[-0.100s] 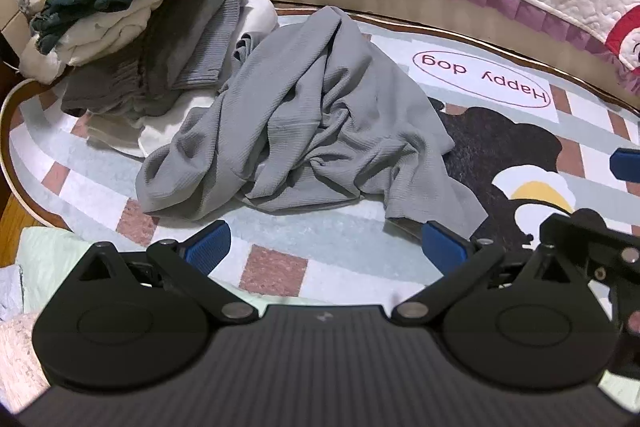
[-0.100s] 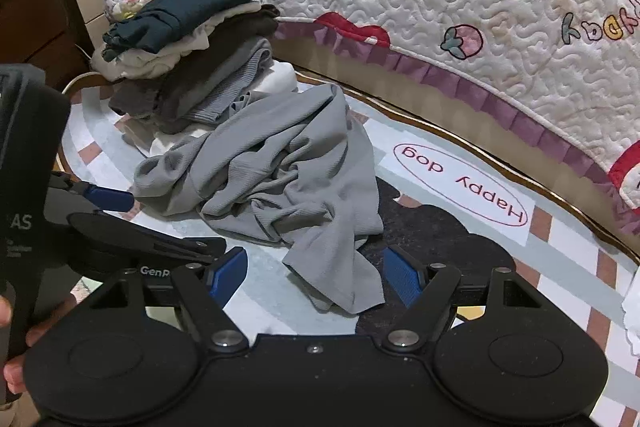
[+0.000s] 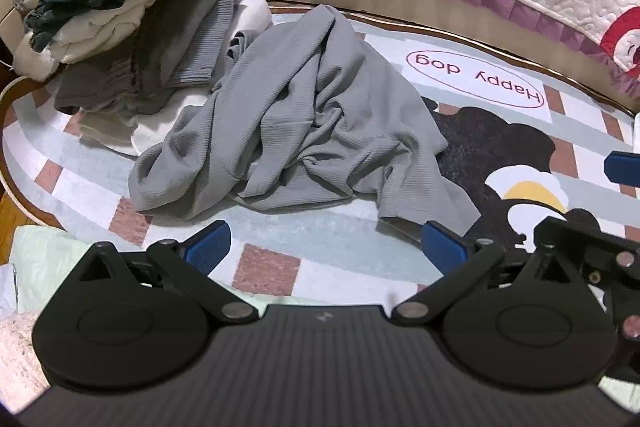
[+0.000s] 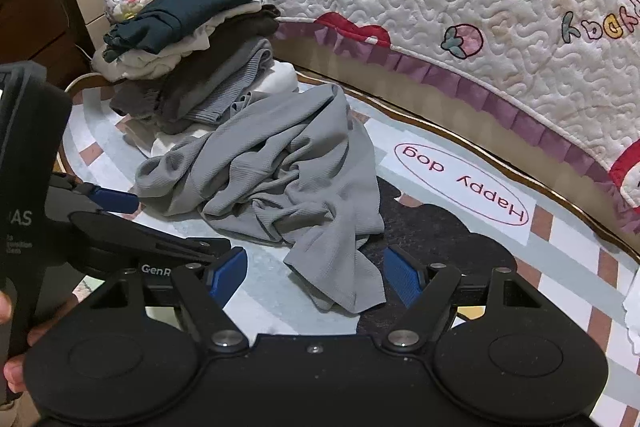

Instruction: Fold clothes

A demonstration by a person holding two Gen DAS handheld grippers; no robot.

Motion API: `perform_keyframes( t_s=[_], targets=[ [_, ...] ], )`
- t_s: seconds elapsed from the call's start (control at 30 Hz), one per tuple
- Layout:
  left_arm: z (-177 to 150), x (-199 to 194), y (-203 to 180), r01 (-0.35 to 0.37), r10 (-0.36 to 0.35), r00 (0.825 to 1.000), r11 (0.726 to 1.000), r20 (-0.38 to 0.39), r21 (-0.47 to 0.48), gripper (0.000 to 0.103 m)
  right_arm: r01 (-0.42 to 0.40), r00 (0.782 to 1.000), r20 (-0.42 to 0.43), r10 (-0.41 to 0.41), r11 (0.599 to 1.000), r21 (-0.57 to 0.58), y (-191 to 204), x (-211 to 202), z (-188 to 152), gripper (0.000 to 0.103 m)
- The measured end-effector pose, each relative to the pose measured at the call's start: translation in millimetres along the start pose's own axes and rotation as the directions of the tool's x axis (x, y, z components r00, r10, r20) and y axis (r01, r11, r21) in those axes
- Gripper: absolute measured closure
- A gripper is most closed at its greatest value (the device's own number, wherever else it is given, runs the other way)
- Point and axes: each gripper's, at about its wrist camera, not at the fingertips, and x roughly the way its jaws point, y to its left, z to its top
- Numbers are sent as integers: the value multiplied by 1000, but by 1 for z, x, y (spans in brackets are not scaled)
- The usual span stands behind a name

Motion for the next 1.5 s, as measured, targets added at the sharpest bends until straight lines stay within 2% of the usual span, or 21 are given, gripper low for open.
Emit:
perform_keyframes(
  t_s=[0.1, 0.2, 0.5, 0.77, 1.23, 1.5],
  targets=[
    [4, -1, 1, 38, -38, 999, 999, -32, 5, 0, 4, 1000, -1, -4, 1000, 2, 1, -1, 1, 24],
    [3, -4, 4, 47, -47, 999, 999, -12, 7, 0, 5, 1000, -12, -5, 1000, 0, 1, 0, 4, 23],
    [3, -2, 10, 21, -21, 1000, 1000, -12, -6, 0, 5, 1000, -25, -5, 1000, 2, -2, 5, -1, 23],
    [2, 1, 11, 47, -47, 999, 999, -14, -14, 0, 13, 998, -55, -11, 999, 32, -5, 14, -6, 22],
    [1, 3, 11, 33, -33, 999, 999, 1, -24, 0, 1, 998, -65, 2, 999, 54, -6, 17, -6, 21],
    [0, 5, 12, 52, -52, 999, 998, -13, -23, 0, 4, 997, -74, 0, 999, 52, -6, 19, -6, 20]
  ],
)
